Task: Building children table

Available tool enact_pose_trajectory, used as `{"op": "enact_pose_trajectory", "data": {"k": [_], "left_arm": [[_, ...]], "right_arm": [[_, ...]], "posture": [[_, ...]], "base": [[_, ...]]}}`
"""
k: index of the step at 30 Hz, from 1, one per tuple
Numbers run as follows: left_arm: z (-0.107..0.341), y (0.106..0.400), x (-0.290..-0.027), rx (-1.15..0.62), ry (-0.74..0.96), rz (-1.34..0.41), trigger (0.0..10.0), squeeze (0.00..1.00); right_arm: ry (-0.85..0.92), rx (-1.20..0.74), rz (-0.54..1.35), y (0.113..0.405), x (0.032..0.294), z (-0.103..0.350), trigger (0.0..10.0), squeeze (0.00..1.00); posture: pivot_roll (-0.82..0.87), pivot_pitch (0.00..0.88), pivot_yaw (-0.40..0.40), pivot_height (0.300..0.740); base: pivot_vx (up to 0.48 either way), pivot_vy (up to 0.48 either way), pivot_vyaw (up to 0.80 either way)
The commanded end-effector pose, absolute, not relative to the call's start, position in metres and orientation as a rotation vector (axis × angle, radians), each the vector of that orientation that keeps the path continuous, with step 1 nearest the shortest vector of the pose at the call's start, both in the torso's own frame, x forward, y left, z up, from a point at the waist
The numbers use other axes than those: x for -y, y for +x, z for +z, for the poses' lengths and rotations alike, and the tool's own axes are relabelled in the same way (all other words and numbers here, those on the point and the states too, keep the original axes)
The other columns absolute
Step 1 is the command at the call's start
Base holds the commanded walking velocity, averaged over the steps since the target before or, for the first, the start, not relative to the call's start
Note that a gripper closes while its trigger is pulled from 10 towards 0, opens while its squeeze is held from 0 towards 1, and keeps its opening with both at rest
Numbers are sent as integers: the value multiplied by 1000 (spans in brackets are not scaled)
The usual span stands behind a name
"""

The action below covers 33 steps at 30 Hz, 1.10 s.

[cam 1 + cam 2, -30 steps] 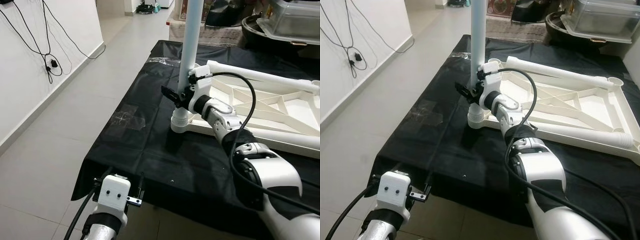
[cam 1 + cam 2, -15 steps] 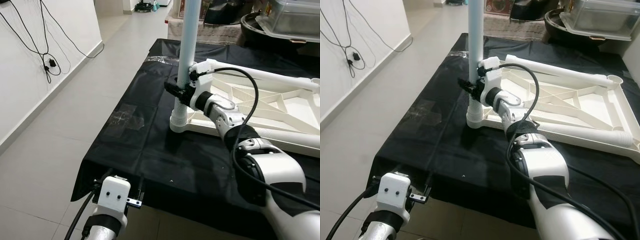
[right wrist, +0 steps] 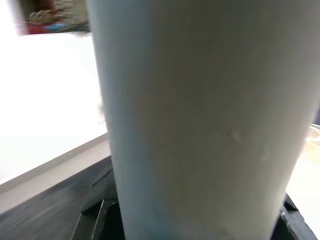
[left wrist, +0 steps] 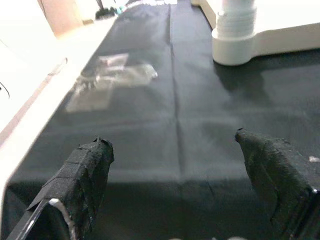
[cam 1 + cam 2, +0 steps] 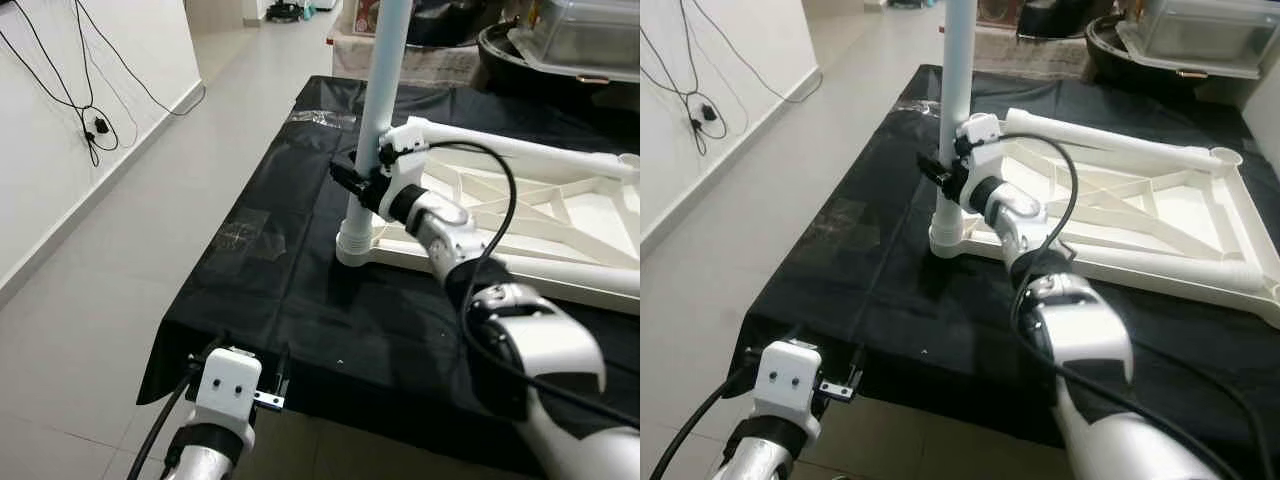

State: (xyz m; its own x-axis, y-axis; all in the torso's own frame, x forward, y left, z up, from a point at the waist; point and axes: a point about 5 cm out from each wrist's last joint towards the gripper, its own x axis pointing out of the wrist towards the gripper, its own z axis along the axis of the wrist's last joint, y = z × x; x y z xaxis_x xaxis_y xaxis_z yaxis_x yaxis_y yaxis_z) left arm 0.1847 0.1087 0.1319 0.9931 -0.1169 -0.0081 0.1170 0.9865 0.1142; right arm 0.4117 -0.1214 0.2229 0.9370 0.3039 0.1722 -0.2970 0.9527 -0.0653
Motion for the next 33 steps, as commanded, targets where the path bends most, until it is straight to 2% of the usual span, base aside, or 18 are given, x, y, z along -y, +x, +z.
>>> {"op": "enact_pose_trajectory", "data": {"k": [1,4,6,7,8,9,12,16,20,26,27,28,30,31,33], "left_arm": [[125,183,-111,-33,123,-115,10000,0],[125,183,-111,-33,124,-116,10000,0],[124,183,-112,-33,127,-118,10000,0],[124,183,-112,-33,127,-118,10000,0],[124,184,-112,-33,128,-119,10000,0],[124,184,-112,-33,128,-119,10000,0],[123,185,-113,-34,132,-122,10000,0],[123,185,-113,-34,133,-123,10000,0],[122,185,-113,-34,134,-121,10000,0],[122,185,-113,-35,135,-123,10000,0],[122,185,-113,-36,136,-125,10000,0],[122,185,-112,-37,136,-126,10000,0],[121,185,-112,-37,136,-127,10000,0],[121,185,-113,-38,136,-126,10000,0],[121,185,-113,-38,136,-126,10000,0]], "right_arm": [[-49,108,156,409,140,198,0,0],[-54,109,110,408,144,196,0,0],[-46,116,-156,398,154,192,0,0],[-46,116,-156,398,154,192,0,0],[-45,102,-273,392,159,190,0,0],[-45,102,-273,392,159,190,0,0],[-13,-3,-542,379,162,184,0,0],[0,-21,-599,376,158,183,0,0],[114,-103,-638,375,141,177,0,0],[152,-119,-611,370,128,178,0,0],[160,-120,-581,367,123,179,9373,0],[132,-111,-517,366,119,181,10000,0],[121,-111,-482,364,117,181,10000,0],[112,-107,-454,362,116,180,10000,1000],[112,-107,-454,362,116,180,10000,1000]], "posture": [[77,112,-3,740],[77,112,-3,740],[71,98,6,740],[71,98,6,740],[71,98,6,740],[71,98,6,740],[71,91,6,740],[71,91,6,740],[72,84,6,740],[72,84,6,740],[73,89,4,740],[73,89,4,740],[73,89,4,740],[72,90,2,740],[72,90,2,740]], "base": [[0,0,0],[0,0,0],[0,0,0],[0,0,0],[0,0,0],[0,0,0],[0,0,0],[0,0,0],[0,0,0],[0,0,0],[0,0,0],[0,0,0],[0,0,0],[0,0,0],[0,0,0]]}}
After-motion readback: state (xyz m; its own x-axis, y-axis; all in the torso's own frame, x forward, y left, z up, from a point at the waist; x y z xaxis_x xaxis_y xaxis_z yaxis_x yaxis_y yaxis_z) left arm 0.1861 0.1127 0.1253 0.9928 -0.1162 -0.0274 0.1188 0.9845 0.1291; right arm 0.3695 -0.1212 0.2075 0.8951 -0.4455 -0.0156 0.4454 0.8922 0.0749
